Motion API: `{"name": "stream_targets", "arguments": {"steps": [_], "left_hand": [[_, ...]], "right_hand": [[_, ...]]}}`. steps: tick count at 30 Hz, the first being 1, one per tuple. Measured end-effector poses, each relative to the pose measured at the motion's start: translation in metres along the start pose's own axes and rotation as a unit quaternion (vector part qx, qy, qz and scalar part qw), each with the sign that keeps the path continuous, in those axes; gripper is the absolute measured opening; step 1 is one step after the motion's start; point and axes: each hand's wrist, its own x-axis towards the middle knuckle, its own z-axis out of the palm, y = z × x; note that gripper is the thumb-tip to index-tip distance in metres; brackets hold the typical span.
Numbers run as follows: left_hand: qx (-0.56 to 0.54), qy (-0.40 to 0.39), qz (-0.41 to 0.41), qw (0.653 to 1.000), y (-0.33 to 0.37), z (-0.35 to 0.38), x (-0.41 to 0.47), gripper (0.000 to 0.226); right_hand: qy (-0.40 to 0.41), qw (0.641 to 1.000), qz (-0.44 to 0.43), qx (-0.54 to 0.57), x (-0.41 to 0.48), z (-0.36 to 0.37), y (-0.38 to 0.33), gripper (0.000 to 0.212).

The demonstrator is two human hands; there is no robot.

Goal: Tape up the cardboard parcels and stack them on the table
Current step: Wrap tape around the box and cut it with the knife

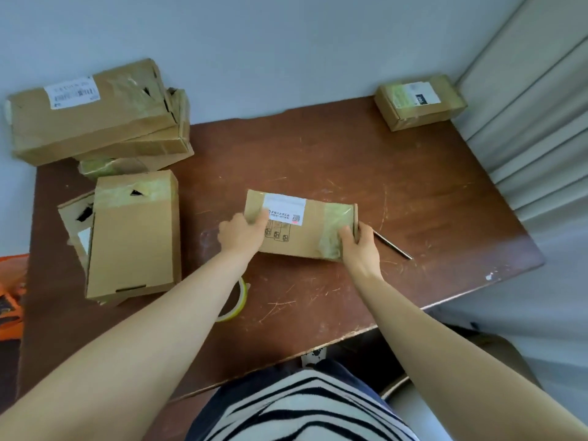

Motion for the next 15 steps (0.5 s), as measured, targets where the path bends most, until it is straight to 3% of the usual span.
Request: {"name": "stream_targets", "arguments": {"steps": [6,10,13,15], "left_hand": [[-0.097,-0.056,0.049,0.993,0.03,0.001,0.007,0.05],[-0.122,-0.074,0.027,0.989,0.045,0.004,0.017,0.047],[-0.121,-0.106,0.009,0.987,0.055,0.01,0.019,0.044],[-0.128,-0.12,0.003,0.985,0.063,0.017,0.017,0.044]], "right_hand": [[0.07,0.985,-0.114,-0.113,-0.003,-0.015,-0.027,0.07],[0.041,0.974,-0.17,-0.146,-0.006,-0.032,-0.028,0.075],[0.052,0.955,-0.172,-0.237,-0.001,-0.042,-0.024,0.062],[0.073,0.954,-0.17,-0.236,0.007,-0.05,-0.023,0.049]]}}
